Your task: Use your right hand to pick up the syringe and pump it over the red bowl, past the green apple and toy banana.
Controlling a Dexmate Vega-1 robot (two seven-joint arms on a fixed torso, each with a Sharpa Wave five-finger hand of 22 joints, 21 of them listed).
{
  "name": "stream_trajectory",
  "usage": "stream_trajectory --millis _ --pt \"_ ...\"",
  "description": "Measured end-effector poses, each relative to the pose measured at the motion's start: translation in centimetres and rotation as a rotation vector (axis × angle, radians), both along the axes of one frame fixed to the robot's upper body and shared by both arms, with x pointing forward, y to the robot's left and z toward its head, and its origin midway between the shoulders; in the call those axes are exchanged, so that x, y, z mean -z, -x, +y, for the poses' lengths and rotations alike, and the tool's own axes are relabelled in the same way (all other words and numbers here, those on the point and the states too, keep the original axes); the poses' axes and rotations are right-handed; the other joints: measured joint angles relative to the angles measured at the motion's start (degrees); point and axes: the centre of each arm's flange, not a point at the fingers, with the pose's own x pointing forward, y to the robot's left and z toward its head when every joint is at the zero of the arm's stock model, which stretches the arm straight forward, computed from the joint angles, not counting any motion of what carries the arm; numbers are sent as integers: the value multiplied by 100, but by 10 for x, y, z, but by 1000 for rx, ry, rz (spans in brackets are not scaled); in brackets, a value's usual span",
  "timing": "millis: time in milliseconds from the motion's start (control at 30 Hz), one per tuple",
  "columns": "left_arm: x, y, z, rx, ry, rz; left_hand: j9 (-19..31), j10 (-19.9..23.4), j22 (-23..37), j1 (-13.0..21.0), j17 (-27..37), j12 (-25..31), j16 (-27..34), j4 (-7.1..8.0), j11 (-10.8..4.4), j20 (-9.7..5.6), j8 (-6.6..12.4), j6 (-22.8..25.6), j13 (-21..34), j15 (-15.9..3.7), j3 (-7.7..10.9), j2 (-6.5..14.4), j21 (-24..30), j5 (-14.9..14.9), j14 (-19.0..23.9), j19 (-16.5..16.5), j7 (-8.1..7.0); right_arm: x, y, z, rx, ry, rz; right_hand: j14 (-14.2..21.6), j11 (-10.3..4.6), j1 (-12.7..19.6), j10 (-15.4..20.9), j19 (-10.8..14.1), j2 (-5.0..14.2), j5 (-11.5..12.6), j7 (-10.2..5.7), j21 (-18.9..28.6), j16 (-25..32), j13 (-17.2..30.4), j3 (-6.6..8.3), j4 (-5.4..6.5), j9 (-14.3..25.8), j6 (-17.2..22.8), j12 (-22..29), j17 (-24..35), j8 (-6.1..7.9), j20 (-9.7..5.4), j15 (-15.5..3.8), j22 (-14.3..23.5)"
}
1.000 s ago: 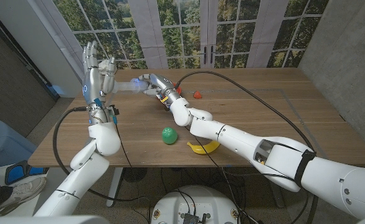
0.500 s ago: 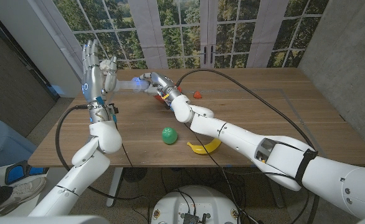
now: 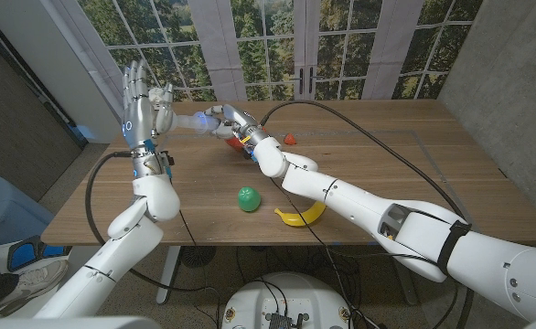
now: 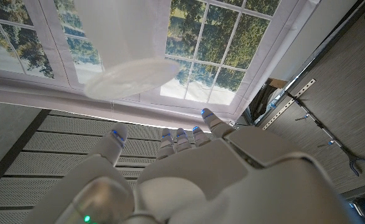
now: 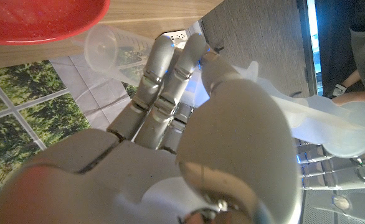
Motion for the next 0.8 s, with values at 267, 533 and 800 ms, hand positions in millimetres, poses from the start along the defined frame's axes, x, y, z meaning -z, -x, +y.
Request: stream_trajectory --millis 267,533,800 --pt "-1 -5 -4 -31 -17 20 0 31 0 0 0 0 0 0 31 0 0 0 0 0 0 0 0 0 0 0 0 -1 5 0 -25 6 -1 0 0 0 0 0 0 -3 0 22 -22 0 0 0 -1 0 -2 22 -15 0 0 0" --pt "-2 -9 -8 -84 -34 55 0 -6 0 0 16 -29 -27 17 24 0 -22 0 0 -6 17 0 0 0 -6 0 0 1 11 0 -34 22 -26 0 0 0 0 0 0 -4 0 22 -22 0 0 0 -1 0 -34 29 -44 0 0 0" --pt "-4 -10 -13 -141 -48 93 0 -23 0 0 27 -28 -27 65 42 0 -21 -23 0 -22 65 0 0 0 -22 0 22 4 15 1 -37 32 -48 0 1 0 1 0 0 -4 0 22 -21 1 0 0 2 0 -54 30 -43 0 0 0"
